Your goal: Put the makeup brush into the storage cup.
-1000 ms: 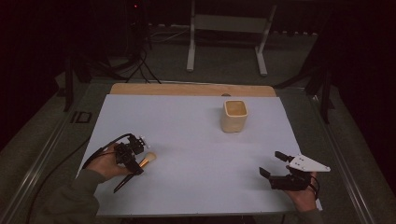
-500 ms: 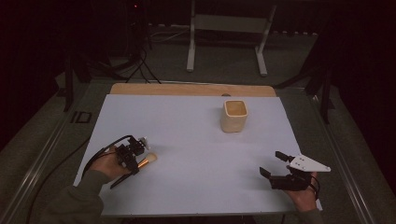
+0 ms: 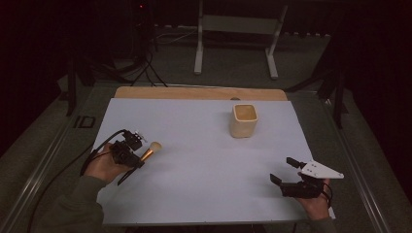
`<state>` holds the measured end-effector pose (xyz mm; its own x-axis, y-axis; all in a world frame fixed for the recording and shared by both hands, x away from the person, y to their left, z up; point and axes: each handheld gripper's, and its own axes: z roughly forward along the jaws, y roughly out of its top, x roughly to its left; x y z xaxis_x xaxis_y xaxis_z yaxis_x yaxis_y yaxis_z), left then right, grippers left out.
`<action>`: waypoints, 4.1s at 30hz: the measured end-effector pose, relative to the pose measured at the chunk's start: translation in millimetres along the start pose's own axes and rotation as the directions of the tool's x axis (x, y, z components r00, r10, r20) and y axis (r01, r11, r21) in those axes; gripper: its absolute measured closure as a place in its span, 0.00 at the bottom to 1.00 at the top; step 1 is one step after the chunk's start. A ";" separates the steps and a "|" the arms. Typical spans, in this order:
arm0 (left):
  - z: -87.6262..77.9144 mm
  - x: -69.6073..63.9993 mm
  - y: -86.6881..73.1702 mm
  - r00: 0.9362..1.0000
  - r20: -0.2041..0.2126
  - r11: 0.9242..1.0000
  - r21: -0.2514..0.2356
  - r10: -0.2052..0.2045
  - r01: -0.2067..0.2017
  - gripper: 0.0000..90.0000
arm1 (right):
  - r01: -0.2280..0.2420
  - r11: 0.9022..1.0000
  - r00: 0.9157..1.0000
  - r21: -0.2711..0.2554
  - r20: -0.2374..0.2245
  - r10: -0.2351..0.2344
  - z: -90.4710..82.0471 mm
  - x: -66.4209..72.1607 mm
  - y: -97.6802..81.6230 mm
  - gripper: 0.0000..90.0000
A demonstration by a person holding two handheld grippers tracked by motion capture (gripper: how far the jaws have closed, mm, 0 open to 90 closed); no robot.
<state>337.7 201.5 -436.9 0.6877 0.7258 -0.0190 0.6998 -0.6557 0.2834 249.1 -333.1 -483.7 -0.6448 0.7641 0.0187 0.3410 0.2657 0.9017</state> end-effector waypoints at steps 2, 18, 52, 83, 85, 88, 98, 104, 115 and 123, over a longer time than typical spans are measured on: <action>-5.2 1.2 0.5 1.000 -0.005 0.999 -0.043 -0.014 0.014 0.83 | -0.002 1.000 1.000 0.000 0.000 0.002 -0.1 -0.2 -0.1 0.11; -12.0 -1.8 7.3 0.997 -0.025 0.966 -0.249 -0.080 0.071 0.83 | -0.001 1.000 1.000 0.002 0.007 0.001 0.4 -0.4 -0.3 0.11; -8.3 -10.5 22.5 0.989 -0.050 0.829 -0.552 -0.140 0.090 0.83 | -0.002 1.000 1.000 -0.015 0.000 0.002 -0.4 0.3 0.4 0.11; -1.6 -17.2 47.4 0.983 -0.018 0.680 -0.725 -0.182 0.113 0.83 | -0.008 1.000 1.000 -0.024 0.000 0.008 -1.8 -1.1 0.4 0.11; -1.4 -17.2 48.3 0.984 -0.013 0.677 -0.727 -0.180 0.114 0.83 | -0.008 1.000 1.000 -0.023 0.001 0.008 -1.7 -1.1 0.4 0.11; -1.0 -17.9 52.1 0.984 -0.006 0.672 -0.732 -0.176 0.115 0.83 | -0.009 1.000 1.000 -0.023 0.000 0.009 -1.7 -1.3 0.4 0.11; -1.5 -17.6 65.9 0.988 0.020 0.644 -0.757 -0.153 0.115 0.83 | -0.010 1.000 1.000 -0.025 0.001 0.010 -1.9 -1.8 0.3 0.11; -1.2 -17.5 73.5 0.990 0.027 0.640 -0.760 -0.139 0.111 0.83 | -0.014 1.000 1.000 -0.028 -0.003 0.014 -2.0 -1.2 0.6 0.11; 0.4 -19.7 88.1 0.992 0.044 0.624 -0.774 -0.117 0.108 0.83 | -0.021 0.999 1.000 -0.034 -0.003 0.021 -3.0 -2.4 0.5 0.11; 0.1 -20.4 98.1 0.993 0.054 0.611 -0.784 -0.105 0.107 0.83 | -0.023 0.999 1.000 -0.037 -0.006 0.023 -3.4 -2.7 0.5 0.11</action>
<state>392.3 122.4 -408.8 0.6198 0.7784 -0.1000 0.3494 -0.1596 0.9233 248.7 -337.1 -481.9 -0.6411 0.7663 0.0422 0.3306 0.2260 0.9163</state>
